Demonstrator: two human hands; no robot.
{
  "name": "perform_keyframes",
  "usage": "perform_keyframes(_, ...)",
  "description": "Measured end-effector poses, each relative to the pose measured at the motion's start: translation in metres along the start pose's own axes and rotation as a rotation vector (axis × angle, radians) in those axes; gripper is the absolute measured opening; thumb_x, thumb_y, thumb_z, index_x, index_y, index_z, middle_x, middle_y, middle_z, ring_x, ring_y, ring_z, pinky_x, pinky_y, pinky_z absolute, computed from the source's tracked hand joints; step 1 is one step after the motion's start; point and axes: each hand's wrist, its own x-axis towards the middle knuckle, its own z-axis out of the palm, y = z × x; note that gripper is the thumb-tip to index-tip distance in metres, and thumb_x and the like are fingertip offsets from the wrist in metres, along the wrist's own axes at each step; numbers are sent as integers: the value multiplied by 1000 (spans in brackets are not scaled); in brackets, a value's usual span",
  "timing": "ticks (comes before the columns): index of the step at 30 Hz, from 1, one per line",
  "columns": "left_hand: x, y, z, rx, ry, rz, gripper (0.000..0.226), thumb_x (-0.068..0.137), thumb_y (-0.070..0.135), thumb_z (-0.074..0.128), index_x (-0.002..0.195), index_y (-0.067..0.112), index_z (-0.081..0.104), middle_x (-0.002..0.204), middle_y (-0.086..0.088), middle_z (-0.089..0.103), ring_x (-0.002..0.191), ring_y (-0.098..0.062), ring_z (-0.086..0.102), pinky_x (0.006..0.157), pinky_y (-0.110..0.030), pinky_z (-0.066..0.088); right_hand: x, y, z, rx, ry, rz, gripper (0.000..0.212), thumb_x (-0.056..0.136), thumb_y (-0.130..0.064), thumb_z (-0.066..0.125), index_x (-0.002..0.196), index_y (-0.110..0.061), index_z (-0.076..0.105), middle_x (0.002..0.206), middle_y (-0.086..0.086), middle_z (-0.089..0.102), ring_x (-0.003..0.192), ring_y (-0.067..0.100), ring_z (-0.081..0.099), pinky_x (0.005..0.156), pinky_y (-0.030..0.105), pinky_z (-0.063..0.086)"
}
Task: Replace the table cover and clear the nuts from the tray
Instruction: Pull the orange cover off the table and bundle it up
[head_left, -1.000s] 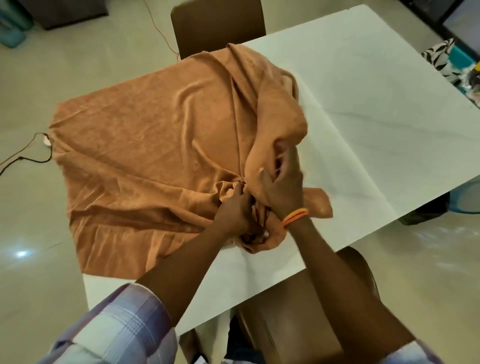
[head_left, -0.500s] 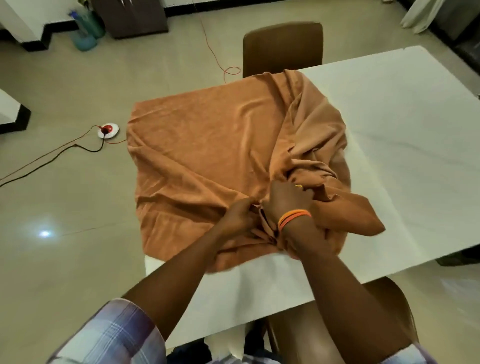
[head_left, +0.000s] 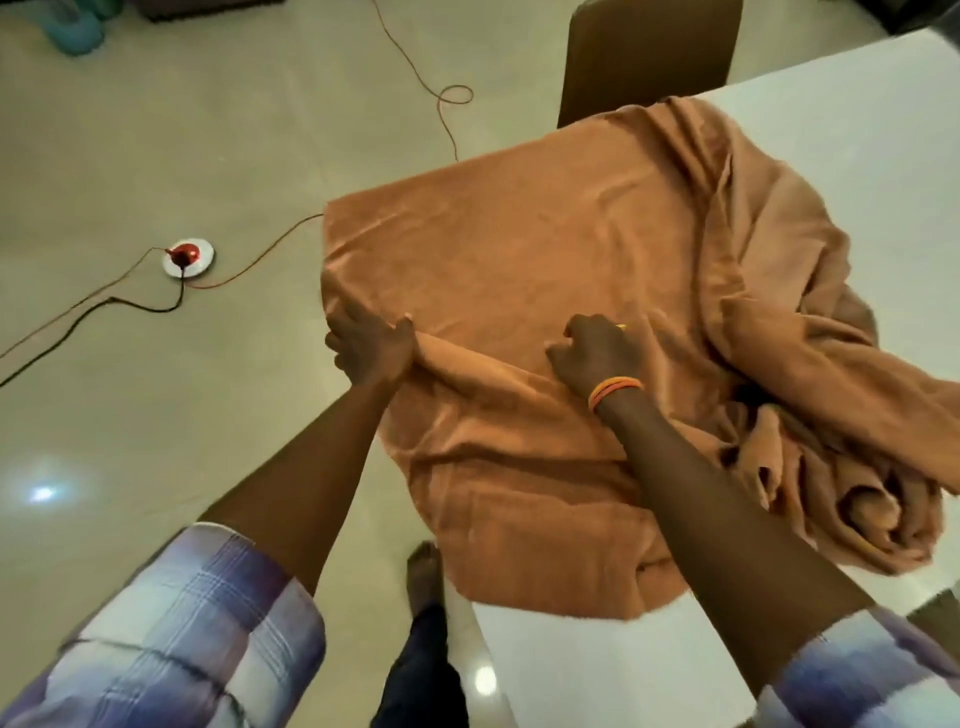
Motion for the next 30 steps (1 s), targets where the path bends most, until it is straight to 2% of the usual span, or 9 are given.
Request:
perform_keyframes(5, 65, -10, -20, -292, -100, -129, 65, 77, 42, 71, 126, 2, 53, 125, -17, 60, 116, -37, 57, 95, -40, 49, 0, -89, 52, -74, -93, -188, 44, 85, -48, 58, 115, -16, 57, 123, 11, 51, 112, 35, 51, 91, 45, 45)
perform_keyframes(10, 71, 11, -32, -207, -9, -72, 24, 86, 16, 59, 107, 7, 66, 109, -13, 68, 102, -34, 65, 76, -36, 51, 11, -118, 59, -97, -79, -202, 46, 86, -49, 56, 119, -17, 55, 124, 11, 49, 113, 35, 49, 90, 46, 46)
perform_keyframes(14, 23, 39, -17, -72, -23, 405, 20, 84, 27, 58, 99, 16, 65, 113, -8, 58, 107, -28, 54, 86, -36, 44, 25, -119, 27, 710, -78, 141, 38, 88, -55, 55, 93, -19, 64, 92, 5, 65, 79, 20, 61, 69, 33, 48)
perform_keyframes(17, -33, 61, 4, -356, -492, 682, 27, 81, 10, 55, 107, 6, 64, 110, -11, 61, 99, -27, 59, 83, -32, 51, 43, -108, -9, 1086, -8, 337, 33, 86, -49, 63, 74, -19, 56, 72, 1, 57, 64, 16, 52, 58, 30, 40)
perform_keyframes(21, -60, 60, 10, -397, -918, 777, 17, 80, 8, 59, 94, 0, 63, 88, -9, 63, 82, -17, 58, 69, -25, 43, 49, -62, -27, 491, 49, 224, 5, 80, -16, 64, 79, -17, 59, 86, 13, 66, 83, 31, 61, 66, 31, 39)
perform_keyframes(23, -47, 49, 7, -269, -808, 922, 13, 83, 19, 62, 90, 8, 63, 87, -2, 62, 80, -14, 55, 69, -28, 45, 43, -33, -25, 281, 59, 244, 13, 79, -7, 56, 84, -14, 65, 93, 20, 67, 91, 40, 61, 68, 35, 44)
perform_keyframes(25, -35, 31, 3, -3, -494, 1024, 32, 82, 36, 65, 108, 17, 63, 113, -5, 61, 104, -22, 54, 89, -39, 47, 30, -2, -19, 198, 98, 321, 15, 81, -8, 55, 93, -7, 65, 100, 25, 65, 96, 43, 60, 76, 39, 47)
perform_keyframes(28, -26, -1, -4, 364, -317, 832, 90, 69, 80, 49, 139, 23, 38, 143, -9, 36, 131, -30, 35, 109, -48, 32, 8, 27, -5, 154, 142, 414, 17, 83, -8, 53, 98, -3, 60, 102, 27, 63, 94, 44, 59, 79, 42, 49)
perform_keyframes(30, -31, -14, 0, 464, -337, 781, 88, 70, 82, 39, 133, 20, 39, 134, -10, 44, 119, -28, 46, 102, -46, 39, -6, 29, 5, 128, 181, 423, 26, 84, -8, 52, 110, -5, 54, 113, 25, 57, 97, 44, 58, 81, 46, 50)
